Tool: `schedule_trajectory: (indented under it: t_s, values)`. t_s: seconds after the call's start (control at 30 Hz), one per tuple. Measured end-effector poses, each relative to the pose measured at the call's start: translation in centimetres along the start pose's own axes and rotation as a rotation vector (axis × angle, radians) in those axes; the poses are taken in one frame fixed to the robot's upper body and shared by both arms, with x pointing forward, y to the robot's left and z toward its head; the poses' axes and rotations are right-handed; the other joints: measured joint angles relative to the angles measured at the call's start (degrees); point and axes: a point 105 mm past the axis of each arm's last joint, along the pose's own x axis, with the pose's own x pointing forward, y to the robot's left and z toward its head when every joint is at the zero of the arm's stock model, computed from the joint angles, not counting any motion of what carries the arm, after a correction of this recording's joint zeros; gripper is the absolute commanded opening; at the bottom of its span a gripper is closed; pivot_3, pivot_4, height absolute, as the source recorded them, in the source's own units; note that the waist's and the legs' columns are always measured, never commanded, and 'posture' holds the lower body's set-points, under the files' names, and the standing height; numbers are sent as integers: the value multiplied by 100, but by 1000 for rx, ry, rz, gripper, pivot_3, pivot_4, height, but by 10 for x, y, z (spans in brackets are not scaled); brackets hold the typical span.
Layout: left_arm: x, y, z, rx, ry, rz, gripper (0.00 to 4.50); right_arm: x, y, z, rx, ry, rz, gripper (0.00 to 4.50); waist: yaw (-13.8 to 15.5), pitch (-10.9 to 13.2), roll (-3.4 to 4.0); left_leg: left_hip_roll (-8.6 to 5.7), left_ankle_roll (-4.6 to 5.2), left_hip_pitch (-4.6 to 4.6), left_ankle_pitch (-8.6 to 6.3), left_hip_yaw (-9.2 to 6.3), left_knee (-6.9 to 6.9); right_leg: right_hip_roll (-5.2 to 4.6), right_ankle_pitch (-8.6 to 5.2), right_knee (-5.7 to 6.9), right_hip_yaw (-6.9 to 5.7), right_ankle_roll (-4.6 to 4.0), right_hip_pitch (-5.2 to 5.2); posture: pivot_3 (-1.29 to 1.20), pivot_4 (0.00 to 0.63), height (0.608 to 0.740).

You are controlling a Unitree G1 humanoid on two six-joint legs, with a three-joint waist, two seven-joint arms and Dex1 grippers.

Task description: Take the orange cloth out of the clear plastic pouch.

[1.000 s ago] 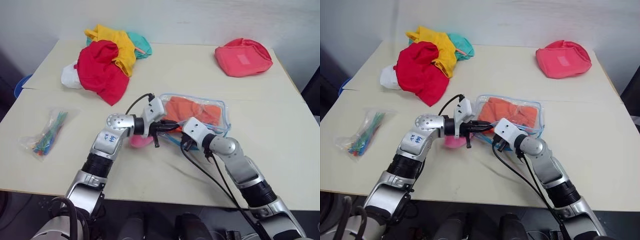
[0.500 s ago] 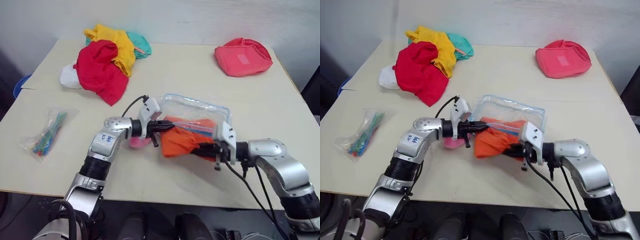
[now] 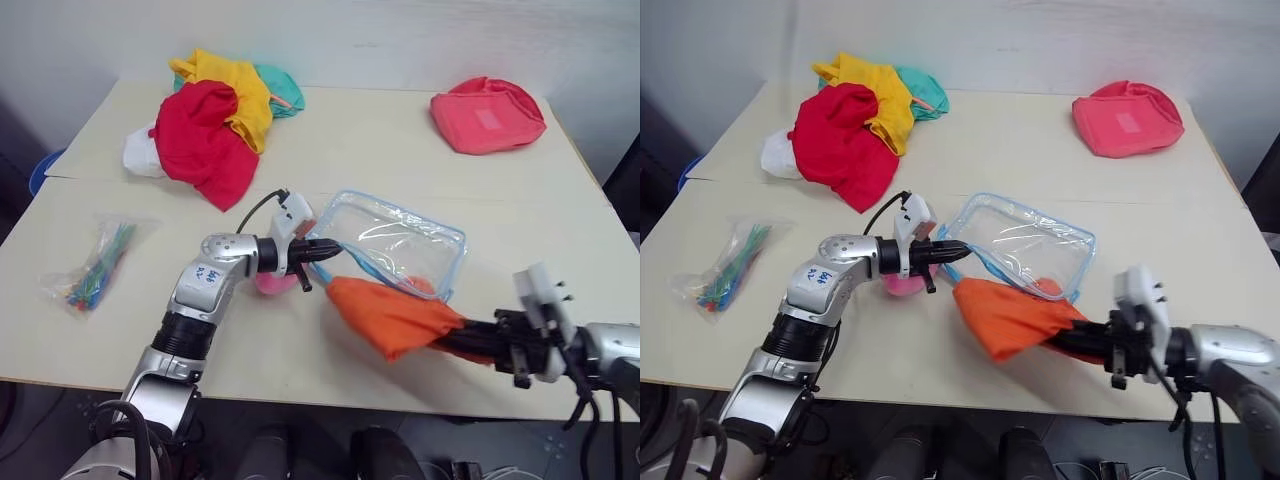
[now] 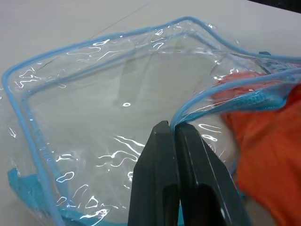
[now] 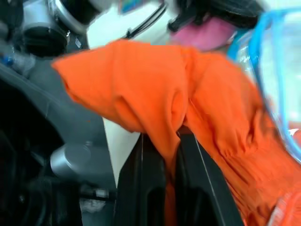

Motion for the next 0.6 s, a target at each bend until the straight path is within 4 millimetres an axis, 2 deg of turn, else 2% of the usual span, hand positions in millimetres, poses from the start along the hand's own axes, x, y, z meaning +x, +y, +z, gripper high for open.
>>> schedule_trajectory:
  t_s: [0.13,0.2,0.37,0.47,0.53,0.6]
  values:
    - [-2,2,0,5,3,6,0,-16,0,25,46,-96,-34,15,5,0,0,-1,4,0,0,2,0,-2,0,-1,0,0,2,0,150,740]
    - [-3,3,-1,10,4,10,0,-34,-9,45,33,-142,-102,15,15,1,-1,-1,7,0,1,2,0,-2,0,-6,-1,0,5,0,150,740]
    - [-7,11,1,33,5,28,0,-79,-49,87,-110,-192,-335,15,36,1,-1,-3,10,0,0,13,-5,-2,0,-10,7,0,-2,0,150,740]
    - [-20,22,1,56,11,67,0,-115,-71,121,-280,-205,-491,15,17,0,0,0,11,1,1,18,-11,-1,0,-8,13,0,-7,0,150,740]
    - [-29,29,-2,58,22,94,0,-131,-82,128,-430,-108,-578,15,-5,0,0,3,11,2,0,21,-16,1,0,-13,14,0,-8,0,150,740]
    - [-33,32,-4,58,28,107,0,-138,-96,117,-541,28,-613,15,-30,1,-1,2,12,0,0,24,-14,-1,0,-15,13,0,-6,0,150,740]
